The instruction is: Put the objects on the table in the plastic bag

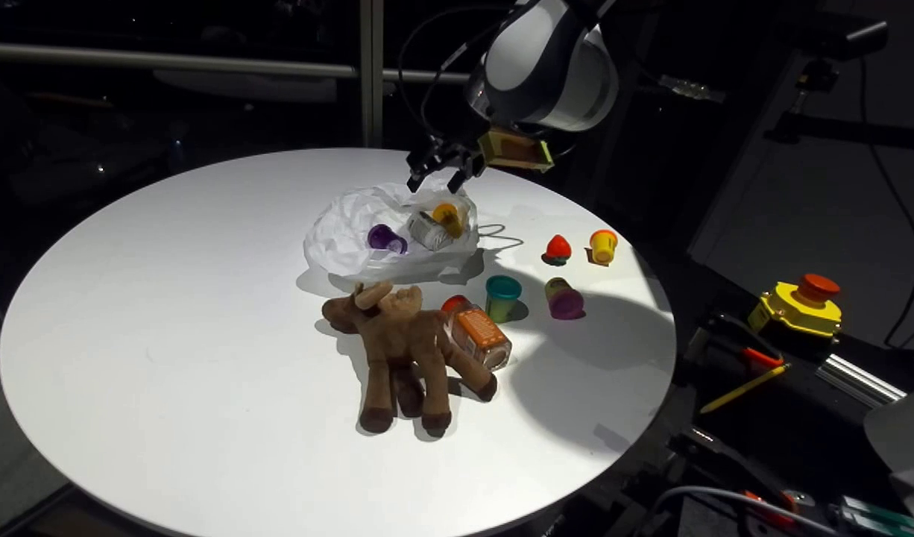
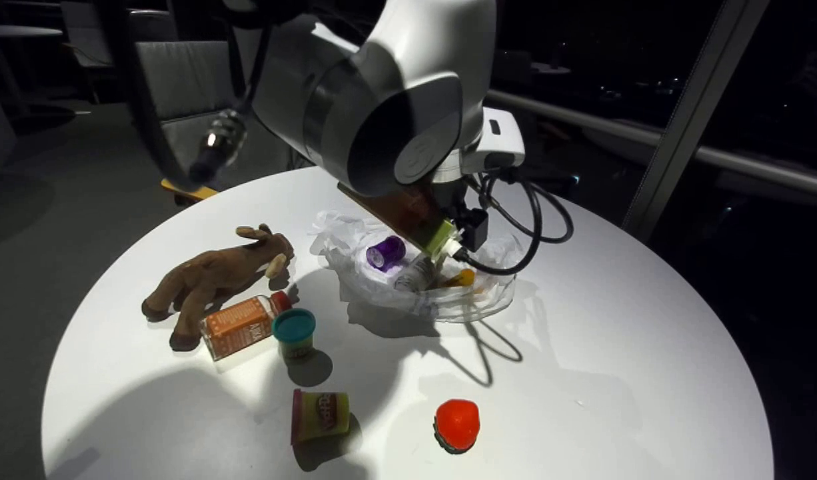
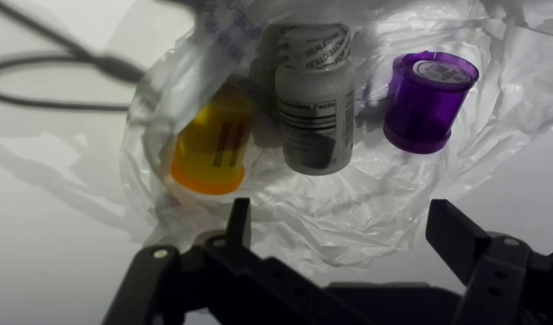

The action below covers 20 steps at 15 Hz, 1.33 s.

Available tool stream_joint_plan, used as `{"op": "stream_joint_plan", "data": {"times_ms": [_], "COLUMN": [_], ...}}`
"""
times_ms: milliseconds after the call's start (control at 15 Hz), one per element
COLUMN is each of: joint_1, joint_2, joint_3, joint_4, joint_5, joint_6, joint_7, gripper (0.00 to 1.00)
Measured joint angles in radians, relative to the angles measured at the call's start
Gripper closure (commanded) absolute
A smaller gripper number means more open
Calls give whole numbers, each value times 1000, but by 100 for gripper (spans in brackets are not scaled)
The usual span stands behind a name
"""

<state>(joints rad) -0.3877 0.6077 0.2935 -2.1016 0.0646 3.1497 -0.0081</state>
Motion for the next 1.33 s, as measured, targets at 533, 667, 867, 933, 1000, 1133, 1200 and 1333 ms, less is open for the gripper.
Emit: {"op": "stream_joint_plan", "data": {"times_ms": [533,667,867,933,1000,1133,1200,1333], "joint_1": [190,232,258,269,279,298,308,329], "joint_2": [-301,-297,-256,-238,-221,-189,-175,-148], "joint_3": [-394,-455,-458,-457,-457,-461,-467,-488], "joint_4": [-179,-205,-220,-220,-218,-213,-209,-199], "joint_5": [5,-22,-20,-19,-19,-19,-21,-22], "joint_6": [-351,-430,-494,-495,-495,-495,-494,-493], "joint_7": [204,257,288,299,312,343,360,393], "gripper": [0,0,0,0,0,0,0,0]}}
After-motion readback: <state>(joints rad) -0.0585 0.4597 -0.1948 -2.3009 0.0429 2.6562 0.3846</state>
